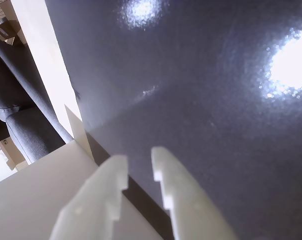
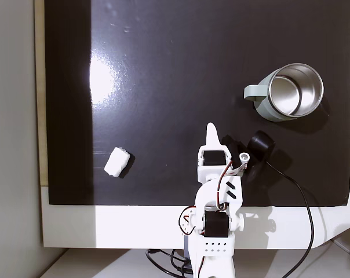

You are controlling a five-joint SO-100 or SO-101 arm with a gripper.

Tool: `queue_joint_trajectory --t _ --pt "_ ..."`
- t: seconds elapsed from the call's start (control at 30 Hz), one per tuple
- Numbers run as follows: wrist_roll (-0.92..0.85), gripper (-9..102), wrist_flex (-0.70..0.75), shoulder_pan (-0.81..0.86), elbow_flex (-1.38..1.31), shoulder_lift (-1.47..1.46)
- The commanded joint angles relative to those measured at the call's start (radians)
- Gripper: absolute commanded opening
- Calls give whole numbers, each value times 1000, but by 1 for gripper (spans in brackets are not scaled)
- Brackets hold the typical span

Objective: Grasp a gauze and put it in the cup.

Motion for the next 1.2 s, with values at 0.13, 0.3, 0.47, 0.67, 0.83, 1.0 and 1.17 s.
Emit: queue_joint_trajectory --t 0.13,0.3,0.47,0.67,0.83,1.0,1.17 --pt "-58 0 -29 -43 -8 9" --pt "-58 0 -29 -43 -8 9" --pt "-69 0 -29 -51 -8 9" --pt "-58 0 25 -66 -52 9" --pt "-77 0 100 -160 -202 -51" --pt "-72 0 210 -285 -580 -468" --pt "-3 0 396 -377 -969 -842"
